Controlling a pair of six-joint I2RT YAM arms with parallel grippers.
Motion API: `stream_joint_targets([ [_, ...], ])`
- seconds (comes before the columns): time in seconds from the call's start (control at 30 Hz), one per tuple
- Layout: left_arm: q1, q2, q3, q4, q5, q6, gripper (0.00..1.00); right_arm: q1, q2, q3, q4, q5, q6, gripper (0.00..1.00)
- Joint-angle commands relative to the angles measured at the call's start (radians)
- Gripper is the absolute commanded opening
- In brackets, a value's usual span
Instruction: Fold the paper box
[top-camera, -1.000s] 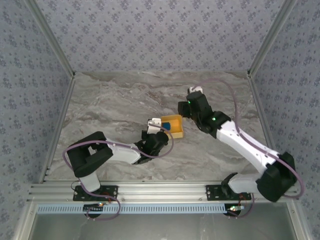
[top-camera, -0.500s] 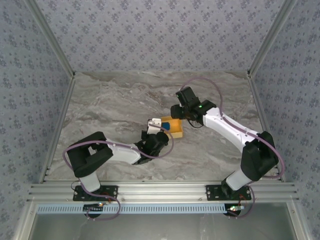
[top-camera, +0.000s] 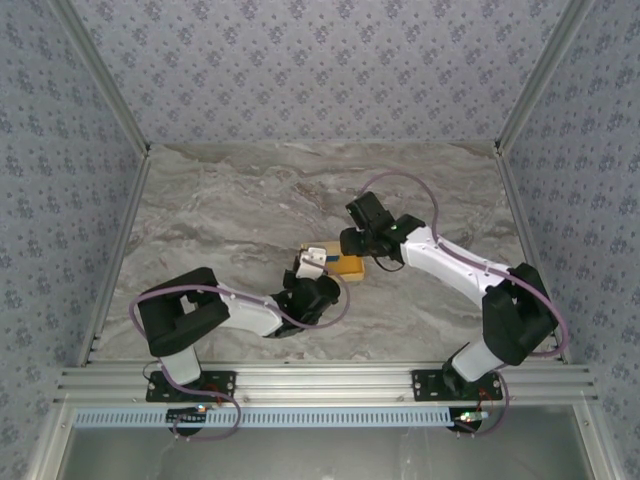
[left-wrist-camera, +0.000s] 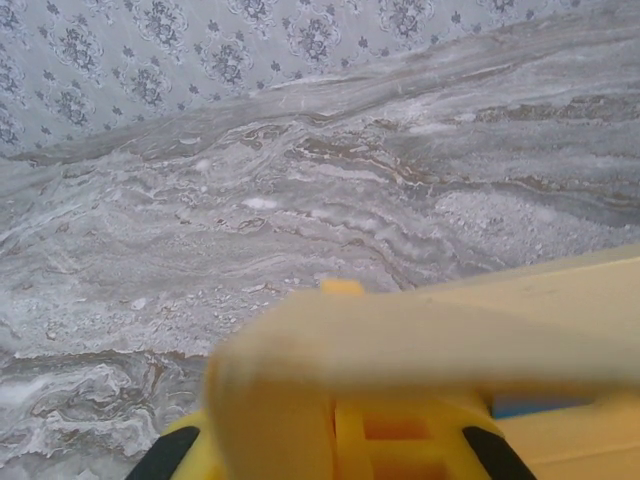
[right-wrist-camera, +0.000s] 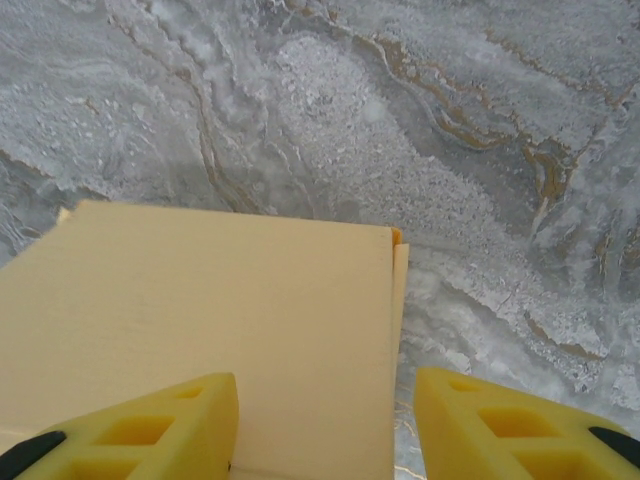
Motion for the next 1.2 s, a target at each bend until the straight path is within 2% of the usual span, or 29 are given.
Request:
stream_joint_targets([
  [0.0, -0.015, -0.007, -0.013, -0.041, -0.032, -0.008, 0.12, 0.015, -0.016, -0.029, -0.022, 0.034, 0.024, 0.51],
  [0.17, -0.028, -0.028, -0.032, -0.074, -0.039, -0.035, 0.20, 0.032, -0.016, -0.044, -0.015, 0.047, 0.033, 0.50],
  [0.57, -0.052, -0.090, -0.068, -0.212, -0.042, -0.118, 0.29, 0.048, -0.005, -0.070, 0.001, 0.066, 0.047, 0.50],
  [0.83, -0.056, -0.179, -0.112, -0.282, 0.024, -0.123, 0.41, 0.054, 0.013, -0.069, 0.004, 0.072, 0.049, 0.50],
  [0.9, -0.056, -0.205, -0.118, -0.308, 0.047, -0.121, 0.48, 0.056, 0.016, -0.068, 0.009, 0.072, 0.050, 0.50],
  [1.17, -0.056, -0.290, -0.133, -0.411, 0.181, -0.101, 0.58, 0.072, 0.022, -0.063, 0.013, 0.078, 0.053, 0.50],
])
